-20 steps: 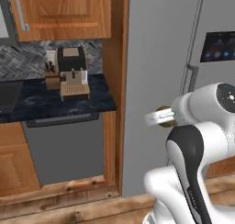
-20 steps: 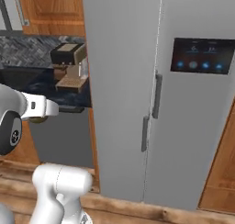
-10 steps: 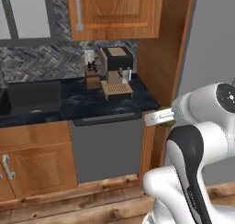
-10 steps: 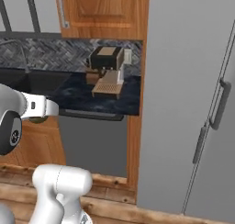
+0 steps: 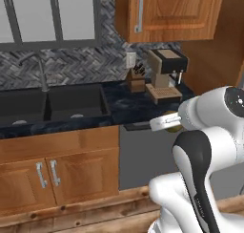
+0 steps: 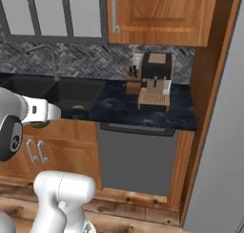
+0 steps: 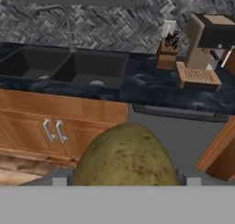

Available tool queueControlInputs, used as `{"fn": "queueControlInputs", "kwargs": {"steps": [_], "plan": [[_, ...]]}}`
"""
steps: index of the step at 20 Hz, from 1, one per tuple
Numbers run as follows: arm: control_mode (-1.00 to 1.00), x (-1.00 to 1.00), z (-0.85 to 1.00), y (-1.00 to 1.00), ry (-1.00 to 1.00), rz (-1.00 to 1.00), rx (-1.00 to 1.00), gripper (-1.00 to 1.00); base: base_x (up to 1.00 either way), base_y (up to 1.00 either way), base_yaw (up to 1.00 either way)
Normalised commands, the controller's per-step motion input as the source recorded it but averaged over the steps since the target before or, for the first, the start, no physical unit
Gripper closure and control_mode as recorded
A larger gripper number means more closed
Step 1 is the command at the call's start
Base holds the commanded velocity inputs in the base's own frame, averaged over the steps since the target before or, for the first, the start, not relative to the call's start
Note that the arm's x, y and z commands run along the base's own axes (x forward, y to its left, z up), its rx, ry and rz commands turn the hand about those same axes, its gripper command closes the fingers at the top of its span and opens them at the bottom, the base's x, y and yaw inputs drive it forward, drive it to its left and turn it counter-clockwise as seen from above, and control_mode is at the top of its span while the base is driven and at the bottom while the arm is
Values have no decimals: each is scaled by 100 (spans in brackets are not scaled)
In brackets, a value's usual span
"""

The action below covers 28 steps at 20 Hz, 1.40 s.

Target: Retrieve the reheated potato from the microwave, then place the potato, cheese, and condiment on the cutting board.

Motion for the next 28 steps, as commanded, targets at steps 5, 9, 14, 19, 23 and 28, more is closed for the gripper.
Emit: {"fn": "queueControlInputs", "kwargs": {"steps": [5, 9, 14, 19, 23, 28], "plan": [[100, 0, 0, 0, 0, 0, 0, 100, 38, 94, 0], [100, 0, 0, 0, 0, 0, 0, 100, 38, 94, 0], [100, 0, 0, 0, 0, 0, 0, 100, 37, 94, 0], [100, 0, 0, 0, 0, 0, 0, 100, 35, 94, 0], [100, 0, 0, 0, 0, 0, 0, 100, 26, 94, 0], [100, 0, 0, 0, 0, 0, 0, 100, 18, 94, 0]]}}
